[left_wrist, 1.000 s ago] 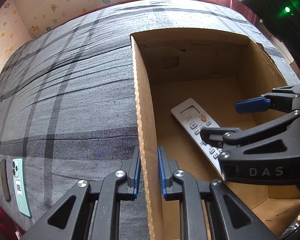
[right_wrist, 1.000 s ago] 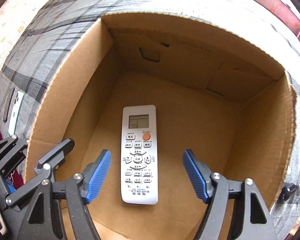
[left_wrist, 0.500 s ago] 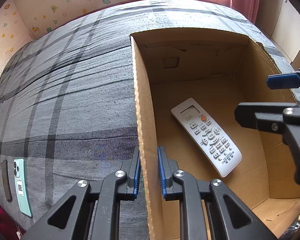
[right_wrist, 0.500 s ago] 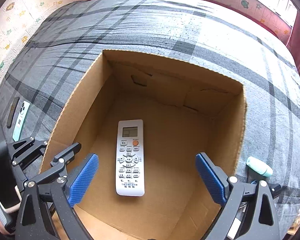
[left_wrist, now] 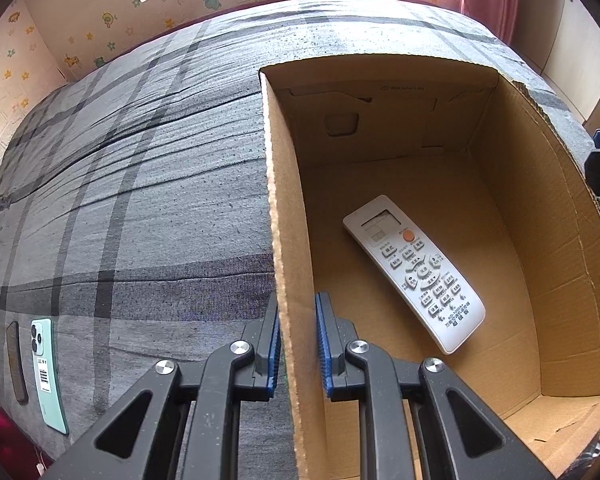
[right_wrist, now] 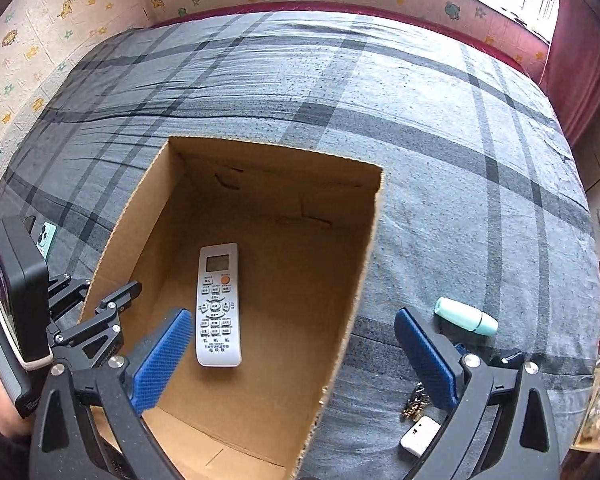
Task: Organize rigid objects
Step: 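Withdraw the right tool from the box toward the black object, then close the right tool on the black round object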
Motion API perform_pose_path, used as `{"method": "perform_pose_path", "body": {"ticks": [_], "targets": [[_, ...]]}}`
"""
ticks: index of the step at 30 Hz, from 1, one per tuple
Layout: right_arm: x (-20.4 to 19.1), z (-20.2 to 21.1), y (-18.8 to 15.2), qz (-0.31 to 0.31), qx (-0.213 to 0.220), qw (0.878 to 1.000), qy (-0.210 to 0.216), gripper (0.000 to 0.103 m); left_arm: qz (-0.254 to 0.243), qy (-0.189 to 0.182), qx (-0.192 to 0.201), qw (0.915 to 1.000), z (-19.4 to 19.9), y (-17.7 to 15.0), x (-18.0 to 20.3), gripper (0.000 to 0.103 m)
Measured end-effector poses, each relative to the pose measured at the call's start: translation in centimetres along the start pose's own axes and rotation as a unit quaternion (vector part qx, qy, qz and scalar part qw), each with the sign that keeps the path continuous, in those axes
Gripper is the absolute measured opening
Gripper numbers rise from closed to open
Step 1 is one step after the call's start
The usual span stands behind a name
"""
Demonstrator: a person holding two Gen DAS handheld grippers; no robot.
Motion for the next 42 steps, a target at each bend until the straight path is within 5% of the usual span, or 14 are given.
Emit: {"method": "perform_pose_path", "body": {"ticks": [22, 42], "targets": [[14.1, 0.0, -2.9, -0.097, -0.023, 0.993, -0.070, 0.103, -0.004, 0.008, -0.001, 1.0000, 0.0, 0.0, 0.2, 0.018], [23.3, -8.8, -8.0, -0.159, -0.115, 0.974, -0.114, 0.103, -0.006, 0.012, -0.001, 0.9999, -0.1, 0.0, 0.5, 0.018]]}}
Point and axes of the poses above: each gripper's, at about its wrist camera, not at the fingertips, and z roughly against the way its jaws point, x to its right, y to its top, the point moved 3 cm from there along -z, roughly the way its jaws point, and after that the axes turned 8 degrees about -y, right-handed, at the moved point
